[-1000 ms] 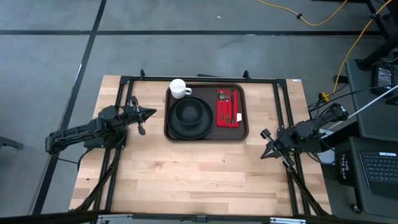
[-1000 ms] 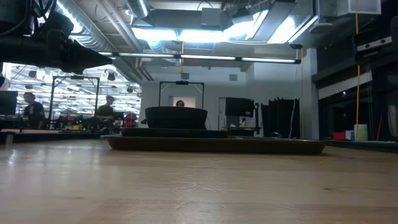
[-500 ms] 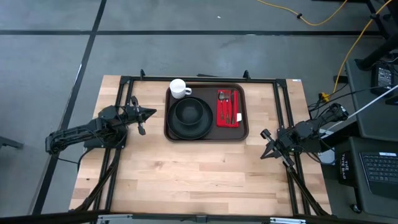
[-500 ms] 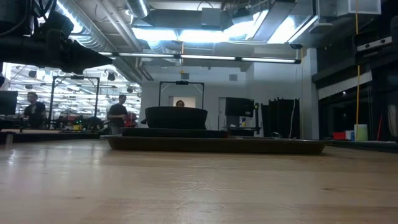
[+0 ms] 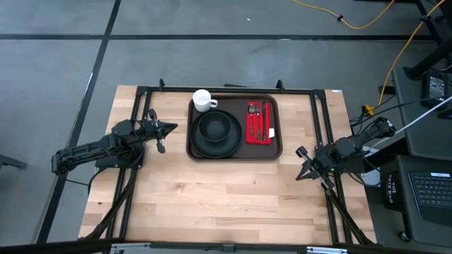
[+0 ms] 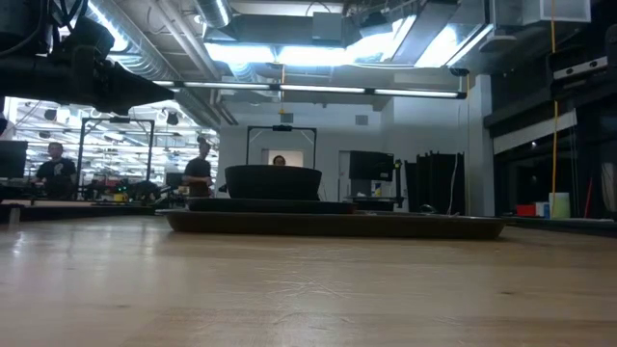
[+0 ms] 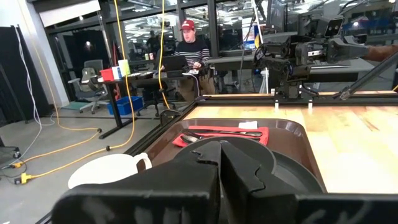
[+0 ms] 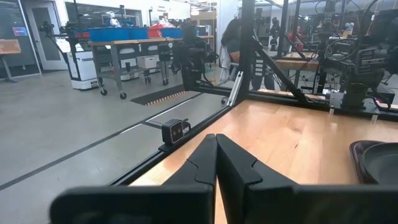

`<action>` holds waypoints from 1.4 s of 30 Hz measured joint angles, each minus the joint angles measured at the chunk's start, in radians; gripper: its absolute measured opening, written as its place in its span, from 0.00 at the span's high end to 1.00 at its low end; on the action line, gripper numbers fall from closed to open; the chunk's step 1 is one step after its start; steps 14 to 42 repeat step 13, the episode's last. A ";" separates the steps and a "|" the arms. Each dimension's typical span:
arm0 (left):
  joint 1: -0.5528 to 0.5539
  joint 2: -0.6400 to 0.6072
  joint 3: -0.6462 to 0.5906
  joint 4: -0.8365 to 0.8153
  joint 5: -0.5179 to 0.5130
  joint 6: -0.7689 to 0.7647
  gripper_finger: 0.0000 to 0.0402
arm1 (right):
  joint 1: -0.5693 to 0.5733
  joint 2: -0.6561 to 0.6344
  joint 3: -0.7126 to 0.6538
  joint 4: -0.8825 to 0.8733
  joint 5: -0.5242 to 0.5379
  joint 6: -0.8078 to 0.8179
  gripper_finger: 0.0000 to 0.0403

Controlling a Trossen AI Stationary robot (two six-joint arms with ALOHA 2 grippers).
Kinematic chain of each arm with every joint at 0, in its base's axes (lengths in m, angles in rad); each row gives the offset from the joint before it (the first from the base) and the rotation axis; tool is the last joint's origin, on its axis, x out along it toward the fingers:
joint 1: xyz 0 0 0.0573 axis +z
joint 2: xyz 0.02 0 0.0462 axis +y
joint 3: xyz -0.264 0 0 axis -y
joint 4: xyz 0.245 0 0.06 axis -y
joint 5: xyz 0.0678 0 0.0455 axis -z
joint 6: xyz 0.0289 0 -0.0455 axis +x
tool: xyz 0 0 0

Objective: Set up tray
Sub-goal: Return to Home Position

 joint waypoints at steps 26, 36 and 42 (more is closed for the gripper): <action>0.000 0.000 0.000 0.000 0.000 0.000 0.99 | 0.000 0.000 0.000 0.000 0.000 0.000 0.97; 0.000 0.000 0.000 0.000 0.000 0.000 0.99 | 0.000 0.000 0.000 0.000 0.000 0.000 0.97; 0.000 0.000 0.000 0.000 0.000 0.000 0.99 | 0.000 0.000 0.000 0.000 0.000 0.000 0.97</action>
